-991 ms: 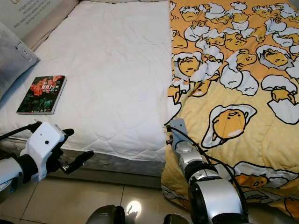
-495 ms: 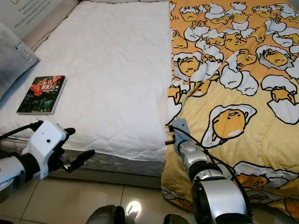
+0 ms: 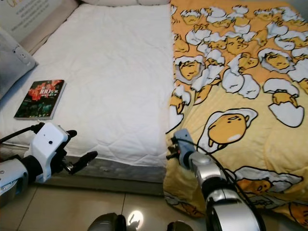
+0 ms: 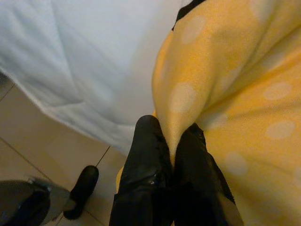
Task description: Clean up the room
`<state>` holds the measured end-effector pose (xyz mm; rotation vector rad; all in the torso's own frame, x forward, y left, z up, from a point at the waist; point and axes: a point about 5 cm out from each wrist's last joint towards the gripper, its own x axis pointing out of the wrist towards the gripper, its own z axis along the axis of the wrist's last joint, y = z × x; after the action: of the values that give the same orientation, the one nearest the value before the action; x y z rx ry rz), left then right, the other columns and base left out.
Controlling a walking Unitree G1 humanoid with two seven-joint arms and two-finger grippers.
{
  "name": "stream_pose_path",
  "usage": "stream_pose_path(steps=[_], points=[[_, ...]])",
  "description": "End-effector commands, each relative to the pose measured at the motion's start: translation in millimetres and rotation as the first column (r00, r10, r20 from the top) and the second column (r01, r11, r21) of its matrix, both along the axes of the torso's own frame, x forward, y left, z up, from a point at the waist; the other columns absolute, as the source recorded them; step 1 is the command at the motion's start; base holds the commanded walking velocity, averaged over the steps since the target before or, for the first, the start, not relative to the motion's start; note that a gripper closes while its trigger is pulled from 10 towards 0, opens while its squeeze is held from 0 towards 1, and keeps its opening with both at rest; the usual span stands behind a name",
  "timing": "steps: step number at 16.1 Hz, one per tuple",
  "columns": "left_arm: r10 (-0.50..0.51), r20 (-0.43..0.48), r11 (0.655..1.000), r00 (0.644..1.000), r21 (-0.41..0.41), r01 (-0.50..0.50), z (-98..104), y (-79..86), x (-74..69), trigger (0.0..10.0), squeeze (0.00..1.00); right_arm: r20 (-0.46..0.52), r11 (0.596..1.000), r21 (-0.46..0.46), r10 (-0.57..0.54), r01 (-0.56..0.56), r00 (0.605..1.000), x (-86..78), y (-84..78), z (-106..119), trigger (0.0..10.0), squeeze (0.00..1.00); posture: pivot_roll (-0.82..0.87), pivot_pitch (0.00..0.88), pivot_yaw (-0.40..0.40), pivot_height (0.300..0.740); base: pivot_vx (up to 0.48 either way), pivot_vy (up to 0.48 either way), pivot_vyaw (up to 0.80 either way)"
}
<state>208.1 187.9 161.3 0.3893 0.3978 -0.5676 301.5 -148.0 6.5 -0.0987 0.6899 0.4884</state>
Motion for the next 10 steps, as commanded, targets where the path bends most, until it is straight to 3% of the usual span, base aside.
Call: stream_pose_path(steps=[1, 3, 4, 5, 6, 10], points=[[-0.001, 0.023, 1.000, 1.000, 0.009, 0.001, 2, 1.0, 4.4, 10.0, 0.56, -0.068, 0.994, 0.054, 0.102, -0.098, 0.992, -15.0, 19.7, -10, 0.0, 0.00, 0.21, 0.021, 0.037, 0.740, 0.000, 0.000, 0.00], [-0.002, 0.034, 1.000, 0.999, 0.014, 0.001, 1, 2.7, 8.4, 10.0, 0.56, -0.085, 0.993, 0.064, 0.105, -0.100, 0.991, -19.9, 22.3, -12, 0.0, 0.00, 0.20, 0.000, 0.035, 0.740, 0.000, 0.000, 0.00], [-0.003, 0.038, 1.000, 0.999, 0.015, 0.002, 1, 3.0, 9.9, 10.0, 0.56, -0.089, 0.994, 0.055, 0.104, -0.099, 0.991, -20.6, 21.6, -12, 7.8, 0.00, 0.20, 0.000, 0.034, 0.740, 0.000, 0.000, 0.00], [-0.003, 0.047, 1.000, 0.999, 0.019, 0.002, 1, 4.0, 12.5, 10.0, 0.56, -0.064, 0.994, 0.085, 0.070, -0.065, 0.995, -16.7, 22.7, -7, 10.0, 0.53, 0.19, 0.000, 0.034, 0.740, 0.000, 0.000, 0.00], [-0.002, 0.050, 1.000, 0.999, 0.020, 0.002, 1, 4.3, 13.2, 10.0, 0.56, -0.057, 0.992, 0.109, 0.063, -0.056, 0.996, -15.2, 23.6, -5, 10.0, 1.00, 0.19, 0.000, 0.034, 0.740, 0.000, 0.000, 0.00], [0.031, 0.050, 1.000, 0.998, -0.007, -0.031, -10, 4.2, 15.5, 10.0, 0.56, -0.038, 0.986, 0.164, 0.045, -0.038, 0.998, -12.7, 20.9, 6, 10.0, 1.00, 0.14, 0.000, 0.032, 0.740, 0.000, 0.000, 0.00]])
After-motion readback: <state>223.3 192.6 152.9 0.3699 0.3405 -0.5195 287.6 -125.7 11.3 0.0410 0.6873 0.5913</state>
